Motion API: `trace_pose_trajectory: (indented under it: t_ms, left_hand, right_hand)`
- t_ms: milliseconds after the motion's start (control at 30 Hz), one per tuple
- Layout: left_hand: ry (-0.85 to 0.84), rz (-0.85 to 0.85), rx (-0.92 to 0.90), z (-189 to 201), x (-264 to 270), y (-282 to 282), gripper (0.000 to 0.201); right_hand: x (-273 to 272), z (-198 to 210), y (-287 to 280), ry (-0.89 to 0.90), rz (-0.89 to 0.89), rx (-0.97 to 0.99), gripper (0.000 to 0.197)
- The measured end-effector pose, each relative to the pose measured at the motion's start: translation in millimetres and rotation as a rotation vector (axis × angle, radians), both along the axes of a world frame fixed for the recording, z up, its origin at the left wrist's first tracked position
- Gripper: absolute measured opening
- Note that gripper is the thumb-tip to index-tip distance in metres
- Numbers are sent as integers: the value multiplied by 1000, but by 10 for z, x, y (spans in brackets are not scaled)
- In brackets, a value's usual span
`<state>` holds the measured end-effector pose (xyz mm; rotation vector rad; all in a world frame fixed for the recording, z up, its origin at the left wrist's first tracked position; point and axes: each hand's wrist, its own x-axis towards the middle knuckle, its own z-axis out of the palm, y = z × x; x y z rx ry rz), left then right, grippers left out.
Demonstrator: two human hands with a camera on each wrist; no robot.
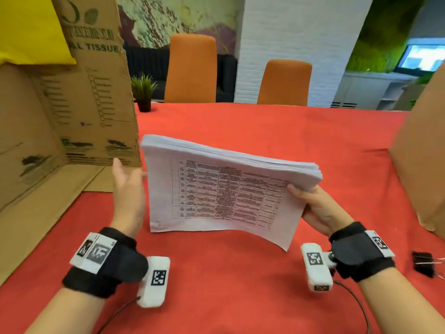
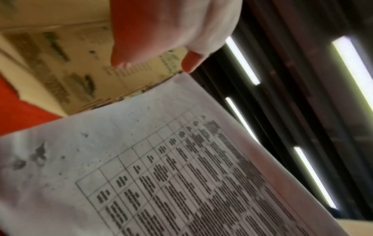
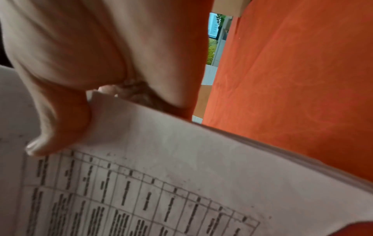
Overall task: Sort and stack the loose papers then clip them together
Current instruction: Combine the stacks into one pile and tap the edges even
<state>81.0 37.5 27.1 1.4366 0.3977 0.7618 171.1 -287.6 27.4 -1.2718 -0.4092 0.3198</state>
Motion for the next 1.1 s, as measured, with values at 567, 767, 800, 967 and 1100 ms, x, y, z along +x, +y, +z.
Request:
trace_pose_trajectory:
  t_ms: [567,767,800,967,1100]
  left_hand:
    - [-203,-123,39,-20,-15,-126,64]
    - [-247,-97,-22,-10,-127,43,49]
    - [-250,-108,-13,-19,-161,69,43]
    - [-267,-103,96,-117,-276,113,27]
    - [-269,-37,157,-141,-280,113,31]
  right_hand:
    - [48,-180,-266,105,26,84,54]
    - [21,-191,-274,124,-7,76,67]
    - [22,-198,-272,125,-18,80,65]
    - [41,-220,-250,119,-76,102,38]
    - [59,-233,-241,119,-98,90,39]
